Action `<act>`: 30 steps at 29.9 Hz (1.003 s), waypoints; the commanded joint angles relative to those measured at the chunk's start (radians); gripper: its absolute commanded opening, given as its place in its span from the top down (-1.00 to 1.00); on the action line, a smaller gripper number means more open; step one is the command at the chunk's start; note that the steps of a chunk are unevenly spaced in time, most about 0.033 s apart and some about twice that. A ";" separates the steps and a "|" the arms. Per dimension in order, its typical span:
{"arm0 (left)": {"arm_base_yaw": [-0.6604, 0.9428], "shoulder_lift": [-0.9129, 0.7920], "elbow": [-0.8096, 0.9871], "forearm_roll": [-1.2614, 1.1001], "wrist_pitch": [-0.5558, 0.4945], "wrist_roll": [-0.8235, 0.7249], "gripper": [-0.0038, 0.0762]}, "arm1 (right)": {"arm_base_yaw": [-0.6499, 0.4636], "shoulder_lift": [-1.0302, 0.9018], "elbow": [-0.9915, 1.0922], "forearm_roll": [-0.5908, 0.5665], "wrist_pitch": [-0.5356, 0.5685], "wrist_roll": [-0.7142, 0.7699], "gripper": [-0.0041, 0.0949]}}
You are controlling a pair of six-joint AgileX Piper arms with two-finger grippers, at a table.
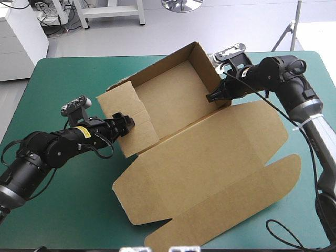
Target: Fold the box
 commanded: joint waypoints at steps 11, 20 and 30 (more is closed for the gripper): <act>-0.042 0.109 -0.033 -0.012 -0.141 -0.077 -0.50 | 0.000 -0.043 -0.030 0.065 -0.046 0.042 0.94; -0.042 0.110 -0.033 -0.012 -0.158 -0.091 -0.50 | 0.021 -0.043 -0.030 0.057 -0.048 0.042 0.94; -0.042 0.110 -0.033 -0.031 -0.203 -0.088 -0.50 | 0.104 -0.043 -0.030 -0.052 -0.101 0.071 0.94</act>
